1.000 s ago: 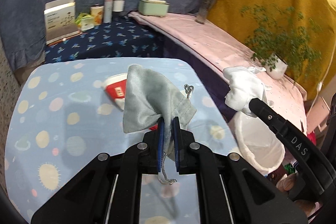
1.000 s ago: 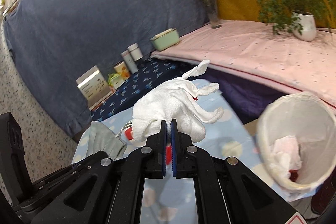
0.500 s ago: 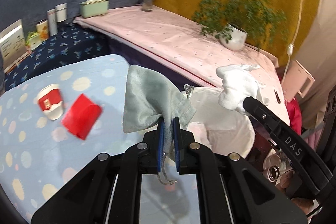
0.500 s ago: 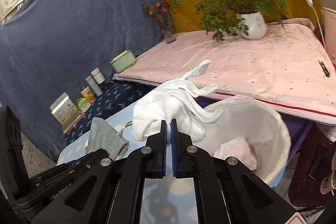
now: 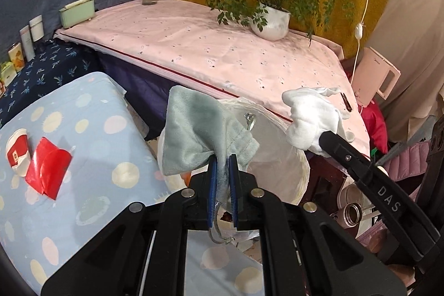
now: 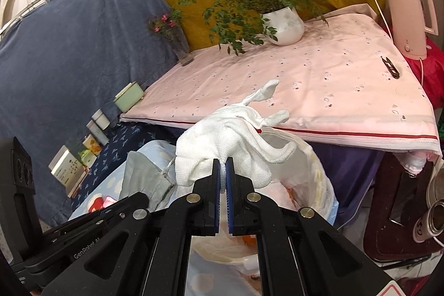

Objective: Collect trash
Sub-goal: 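Carry pouch and glove over the wastebasket and open both grippers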

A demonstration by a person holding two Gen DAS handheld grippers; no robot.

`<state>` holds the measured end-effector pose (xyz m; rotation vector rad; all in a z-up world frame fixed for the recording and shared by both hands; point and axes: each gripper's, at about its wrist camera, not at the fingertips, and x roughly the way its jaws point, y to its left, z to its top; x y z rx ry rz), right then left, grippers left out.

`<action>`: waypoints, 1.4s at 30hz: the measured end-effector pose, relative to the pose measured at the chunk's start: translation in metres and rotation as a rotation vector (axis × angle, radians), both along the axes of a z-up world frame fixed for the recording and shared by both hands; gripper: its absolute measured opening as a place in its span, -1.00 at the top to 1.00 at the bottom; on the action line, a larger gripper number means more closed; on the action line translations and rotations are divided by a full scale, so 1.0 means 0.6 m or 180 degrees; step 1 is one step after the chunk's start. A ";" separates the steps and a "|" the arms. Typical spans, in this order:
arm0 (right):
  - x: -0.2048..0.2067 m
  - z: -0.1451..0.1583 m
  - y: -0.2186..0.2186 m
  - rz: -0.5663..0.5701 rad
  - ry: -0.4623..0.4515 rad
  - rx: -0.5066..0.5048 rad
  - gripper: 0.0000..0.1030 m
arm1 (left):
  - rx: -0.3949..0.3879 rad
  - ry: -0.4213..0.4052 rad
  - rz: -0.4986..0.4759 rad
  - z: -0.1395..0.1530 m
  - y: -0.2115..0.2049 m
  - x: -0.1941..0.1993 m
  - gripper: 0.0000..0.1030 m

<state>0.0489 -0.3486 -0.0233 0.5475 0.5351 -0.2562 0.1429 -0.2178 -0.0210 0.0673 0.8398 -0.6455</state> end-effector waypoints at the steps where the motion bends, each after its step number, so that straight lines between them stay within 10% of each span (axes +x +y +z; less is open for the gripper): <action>1: -0.001 -0.003 -0.006 -0.0012 0.0005 0.0008 0.92 | -0.0003 0.0006 -0.0028 -0.003 -0.005 0.000 0.83; 13: 0.008 -0.024 -0.018 -0.0043 0.0070 0.0059 0.92 | -0.0031 0.0042 -0.0131 -0.020 -0.024 0.015 0.73; 16: 0.010 -0.025 -0.019 -0.0050 0.0073 0.0057 0.92 | -0.0094 0.0003 -0.0004 -0.019 -0.012 0.016 0.08; 42: 0.063 -0.023 0.027 0.0152 0.0135 0.0044 0.76 | -0.0006 -0.0125 0.0354 -0.016 0.057 0.024 -0.05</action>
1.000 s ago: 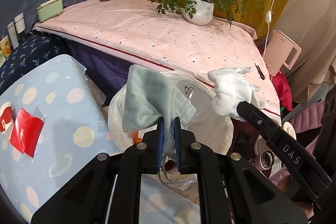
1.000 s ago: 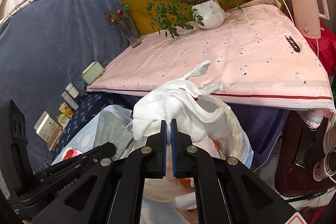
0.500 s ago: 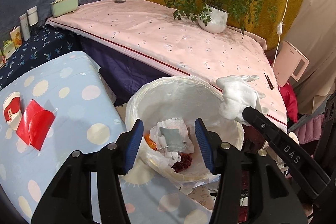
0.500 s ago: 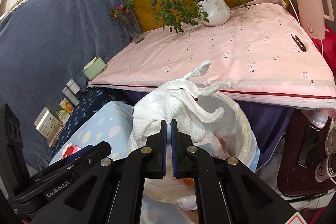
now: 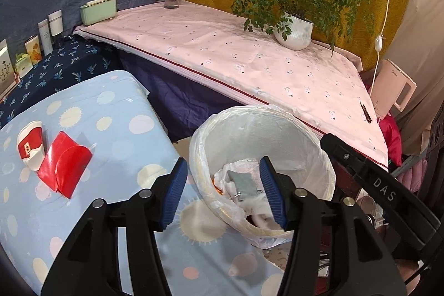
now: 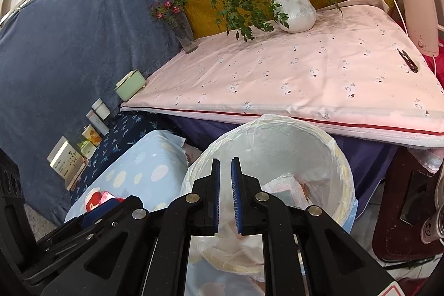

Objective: Collect trash
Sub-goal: 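Carry pouch and glove over the wastebasket and open both grippers, then move both open grippers to the red cup and red box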

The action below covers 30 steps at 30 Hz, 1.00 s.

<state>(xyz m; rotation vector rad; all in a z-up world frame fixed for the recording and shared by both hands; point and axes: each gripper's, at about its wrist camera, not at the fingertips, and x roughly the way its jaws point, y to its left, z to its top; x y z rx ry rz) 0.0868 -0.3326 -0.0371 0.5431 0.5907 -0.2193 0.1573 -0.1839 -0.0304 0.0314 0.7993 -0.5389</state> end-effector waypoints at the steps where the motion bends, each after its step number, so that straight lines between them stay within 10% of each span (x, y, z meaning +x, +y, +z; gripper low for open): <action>1: 0.001 0.001 0.002 0.0005 0.0008 -0.0006 0.76 | -0.0004 -0.0007 0.0025 0.000 0.003 0.000 -0.11; 30: 0.025 0.035 0.169 0.0578 0.0024 -0.0250 0.10 | -0.0141 -0.0012 0.0701 0.020 0.178 -0.010 -0.29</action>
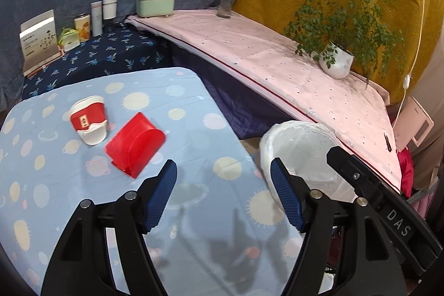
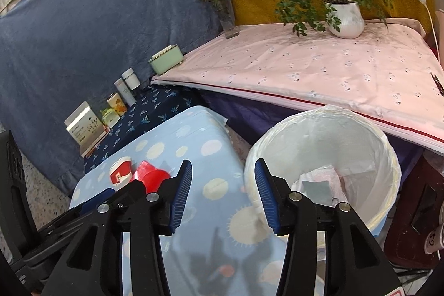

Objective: Collect trash
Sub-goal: 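Move both open grippers to the red cup and red box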

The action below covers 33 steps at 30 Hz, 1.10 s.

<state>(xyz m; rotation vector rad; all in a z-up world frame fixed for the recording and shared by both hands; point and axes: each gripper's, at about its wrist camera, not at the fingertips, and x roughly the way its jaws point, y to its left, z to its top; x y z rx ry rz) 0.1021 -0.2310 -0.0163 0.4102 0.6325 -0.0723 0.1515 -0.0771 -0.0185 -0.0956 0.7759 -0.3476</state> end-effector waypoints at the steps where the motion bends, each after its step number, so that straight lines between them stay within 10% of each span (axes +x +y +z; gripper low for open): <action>1: 0.002 0.001 0.009 0.0030 0.0002 -0.0016 0.09 | -0.0002 0.0004 0.0031 0.000 0.009 0.000 -0.29; 33: 0.094 -0.057 0.245 0.0712 0.0324 -0.0212 -0.16 | 0.0027 0.0282 0.1114 -0.068 0.300 0.035 -0.48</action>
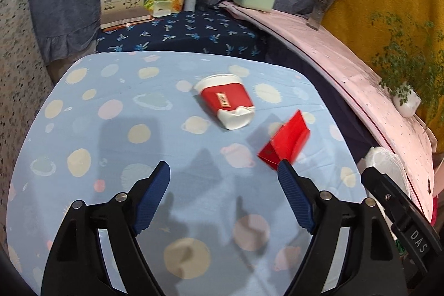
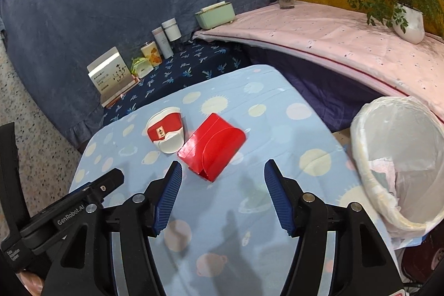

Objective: Collect trash
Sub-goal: 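Move both open grippers to the red cup and red box, then grasp the red-and-white paper cup with the left gripper while the right grasps the red folded box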

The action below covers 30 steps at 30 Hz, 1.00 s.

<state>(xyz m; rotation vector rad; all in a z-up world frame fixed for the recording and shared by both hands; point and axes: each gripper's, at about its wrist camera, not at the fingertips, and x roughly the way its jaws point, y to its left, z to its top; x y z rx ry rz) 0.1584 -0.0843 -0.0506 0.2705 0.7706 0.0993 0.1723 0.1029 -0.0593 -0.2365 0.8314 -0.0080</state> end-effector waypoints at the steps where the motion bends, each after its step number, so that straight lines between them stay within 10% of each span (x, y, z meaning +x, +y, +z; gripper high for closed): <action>1: 0.004 -0.005 0.006 0.0016 0.0014 -0.0005 -0.16 | -0.0005 0.0010 0.0020 -0.002 0.006 0.002 -0.48; 23: 0.154 -0.139 0.079 -0.0048 0.0468 0.0118 -0.34 | 0.0022 0.0112 0.0046 -0.038 0.041 0.135 -0.73; 30: 0.168 -0.149 0.056 -0.0078 0.0452 0.0114 0.23 | 0.0015 0.0223 -0.0050 -0.062 0.018 0.207 -0.73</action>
